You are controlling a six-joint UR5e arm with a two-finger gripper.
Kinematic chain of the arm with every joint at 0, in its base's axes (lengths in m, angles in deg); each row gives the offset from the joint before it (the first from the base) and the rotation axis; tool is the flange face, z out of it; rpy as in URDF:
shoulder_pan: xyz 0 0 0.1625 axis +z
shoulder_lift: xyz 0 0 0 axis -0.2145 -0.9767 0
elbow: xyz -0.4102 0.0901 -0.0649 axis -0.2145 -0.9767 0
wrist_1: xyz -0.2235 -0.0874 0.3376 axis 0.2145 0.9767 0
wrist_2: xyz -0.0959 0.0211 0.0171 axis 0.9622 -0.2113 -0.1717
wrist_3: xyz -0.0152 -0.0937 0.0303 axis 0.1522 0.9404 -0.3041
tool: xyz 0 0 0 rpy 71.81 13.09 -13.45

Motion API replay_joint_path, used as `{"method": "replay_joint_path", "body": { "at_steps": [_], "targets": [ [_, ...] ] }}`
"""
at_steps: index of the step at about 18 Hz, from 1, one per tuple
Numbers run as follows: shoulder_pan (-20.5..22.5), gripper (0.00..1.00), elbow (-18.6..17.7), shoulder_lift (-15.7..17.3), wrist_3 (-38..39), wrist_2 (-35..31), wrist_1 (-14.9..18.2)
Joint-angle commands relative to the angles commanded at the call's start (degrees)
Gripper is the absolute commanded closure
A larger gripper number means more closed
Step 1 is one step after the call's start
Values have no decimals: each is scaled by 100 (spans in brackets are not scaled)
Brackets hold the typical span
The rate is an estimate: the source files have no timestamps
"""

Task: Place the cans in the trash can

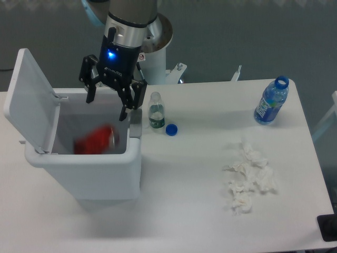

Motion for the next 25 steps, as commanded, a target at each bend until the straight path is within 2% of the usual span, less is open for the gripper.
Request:
{"method": "replay_joint_path", "body": {
  "at_steps": [4,8,13,15,17,21,23,25],
  "targets": [
    [184,0,79,0,9,0,-18],
    [623,0,228,0,44,44,-9],
    [1273,0,246,0,106,35,-17],
    [1406,0,264,-44,-8,0,-114],
    [1502,0,334,-219,-201,-175,-149],
    [1521,0,404,-500,-1289,-1087,-158],
    [1529,0,413,-536,-1800,-1405,-158],
    [1547,0,431,-536,-1898,-1424,-158]
  ]
}}
